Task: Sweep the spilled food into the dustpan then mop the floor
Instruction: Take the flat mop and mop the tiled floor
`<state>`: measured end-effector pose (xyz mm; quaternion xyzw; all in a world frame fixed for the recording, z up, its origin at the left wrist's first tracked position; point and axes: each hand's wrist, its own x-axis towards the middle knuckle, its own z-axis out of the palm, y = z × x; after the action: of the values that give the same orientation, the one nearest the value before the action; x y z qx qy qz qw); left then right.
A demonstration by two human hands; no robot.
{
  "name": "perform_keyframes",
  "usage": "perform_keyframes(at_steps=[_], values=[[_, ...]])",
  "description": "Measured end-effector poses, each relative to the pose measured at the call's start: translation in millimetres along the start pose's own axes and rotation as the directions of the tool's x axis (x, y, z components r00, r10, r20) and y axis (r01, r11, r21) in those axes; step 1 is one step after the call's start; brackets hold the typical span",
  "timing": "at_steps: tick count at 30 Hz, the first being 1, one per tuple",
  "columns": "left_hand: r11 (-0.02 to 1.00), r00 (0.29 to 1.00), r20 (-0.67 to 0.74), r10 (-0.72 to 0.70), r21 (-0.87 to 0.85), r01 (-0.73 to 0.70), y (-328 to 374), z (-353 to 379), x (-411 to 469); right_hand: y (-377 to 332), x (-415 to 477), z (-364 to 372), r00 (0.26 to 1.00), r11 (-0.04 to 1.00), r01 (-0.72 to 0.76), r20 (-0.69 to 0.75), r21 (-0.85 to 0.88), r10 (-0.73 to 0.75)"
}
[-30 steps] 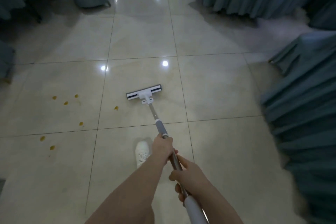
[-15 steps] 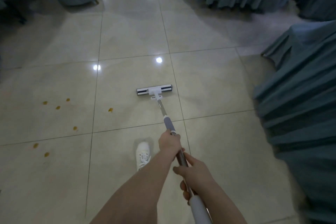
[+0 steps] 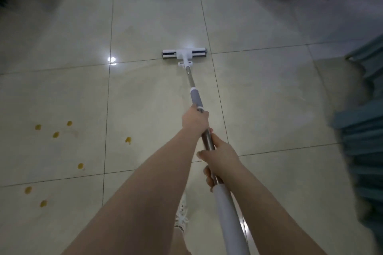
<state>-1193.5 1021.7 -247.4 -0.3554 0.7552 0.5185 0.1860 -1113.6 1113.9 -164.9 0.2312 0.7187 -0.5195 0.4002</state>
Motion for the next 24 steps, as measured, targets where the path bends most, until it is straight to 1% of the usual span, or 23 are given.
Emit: perform_keyframes(at_steps=[3, 5, 8, 11, 12, 16, 19, 21, 24], values=[[0.998, 0.999, 0.025, -0.033, -0.059, 0.035, 11, -23, 25, -24, 26, 17, 0.999, 0.998, -0.031, 0.009, -0.050, 0.032], [0.994, 0.998, 0.034, -0.056, -0.095, 0.059, 9, -35, 25, -28, 26, 27, 0.999, 0.994, -0.039, 0.028, -0.099, 0.042], [0.993, 0.998, 0.039, -0.058, -0.098, 0.061, -7, -43, 4, -19, 8, 40, 0.998, 0.988, -0.036, 0.052, -0.150, 0.045], [0.994, 0.999, 0.007, -0.038, -0.098, 0.038, -29, -47, -30, 2, -19, 45, 0.996, 0.976, -0.032, 0.072, -0.214, 0.048], [0.993, 0.999, 0.000, -0.052, -0.104, 0.052, -38, -46, -44, 12, -31, 44, 0.996, 0.970, -0.027, 0.080, -0.240, 0.048], [0.977, 0.992, -0.044, -0.119, -0.183, 0.109, -90, -32, -128, 77, -92, 35, 0.990, 0.915, -0.006, 0.127, -0.403, 0.062], [0.979, 0.987, -0.102, -0.128, -0.173, 0.109, -142, -6, -204, 137, -153, 18, 0.982, 0.854, 0.015, 0.170, -0.521, 0.086], [0.961, 0.978, -0.124, -0.169, -0.239, 0.136, -180, 17, -259, 180, -200, 4, 0.970, 0.831, 0.005, 0.205, -0.556, 0.131], [0.900, 0.961, -0.123, -0.247, -0.396, 0.181, -230, 55, -350, 249, -268, -25, 0.950, 0.775, -0.003, 0.240, -0.632, 0.200]])
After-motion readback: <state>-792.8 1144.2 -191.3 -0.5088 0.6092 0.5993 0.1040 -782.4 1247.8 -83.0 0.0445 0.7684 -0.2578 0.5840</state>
